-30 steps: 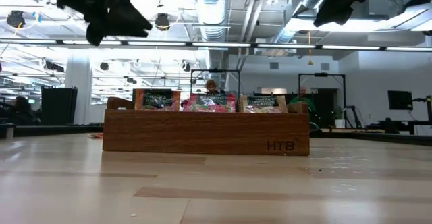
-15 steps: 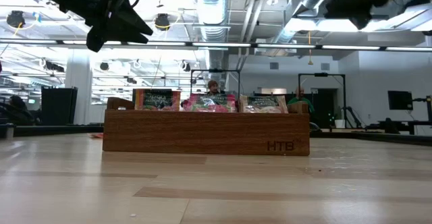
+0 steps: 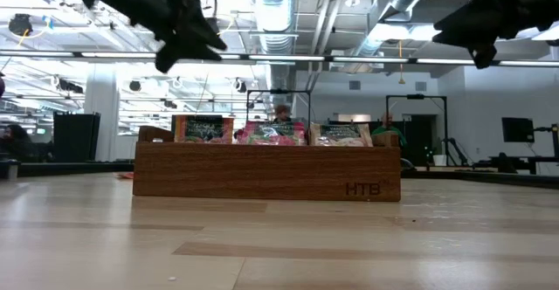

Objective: Pick & Place Tea
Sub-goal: Put the orange tea bag into the left section of the wooden organizer

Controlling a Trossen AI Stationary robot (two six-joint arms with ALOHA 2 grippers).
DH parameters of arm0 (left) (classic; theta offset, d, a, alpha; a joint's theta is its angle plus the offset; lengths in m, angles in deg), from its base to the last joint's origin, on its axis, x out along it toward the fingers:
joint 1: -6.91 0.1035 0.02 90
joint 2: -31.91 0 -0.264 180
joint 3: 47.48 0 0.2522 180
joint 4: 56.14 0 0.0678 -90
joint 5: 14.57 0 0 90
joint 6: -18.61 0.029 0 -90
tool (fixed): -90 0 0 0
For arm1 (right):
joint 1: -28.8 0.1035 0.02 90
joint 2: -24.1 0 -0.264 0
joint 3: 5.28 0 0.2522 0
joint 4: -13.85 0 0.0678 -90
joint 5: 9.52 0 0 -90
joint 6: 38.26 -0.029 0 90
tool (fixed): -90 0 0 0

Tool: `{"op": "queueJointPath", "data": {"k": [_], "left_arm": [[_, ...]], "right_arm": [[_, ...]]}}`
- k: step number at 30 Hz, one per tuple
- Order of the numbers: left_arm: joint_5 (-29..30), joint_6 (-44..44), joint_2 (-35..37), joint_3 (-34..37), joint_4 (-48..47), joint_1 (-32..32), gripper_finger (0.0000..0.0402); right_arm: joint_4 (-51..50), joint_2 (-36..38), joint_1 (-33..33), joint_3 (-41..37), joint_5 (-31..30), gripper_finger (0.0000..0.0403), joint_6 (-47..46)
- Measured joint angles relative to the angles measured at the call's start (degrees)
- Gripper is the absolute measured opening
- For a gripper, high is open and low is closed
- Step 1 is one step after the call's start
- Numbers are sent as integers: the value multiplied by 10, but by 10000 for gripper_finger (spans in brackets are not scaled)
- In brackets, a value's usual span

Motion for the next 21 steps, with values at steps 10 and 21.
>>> {"op": "queueJointPath", "data": {"k": [10, 21], "left_arm": [[-197, -50, -176, -77, -22, 175, 114], [-291, 260, -354, -314, -215, 217, 113]], "right_arm": [[2, 9, 0, 0, 1, 98, 0], [1, 8, 0, 0, 0, 98, 0]]}}
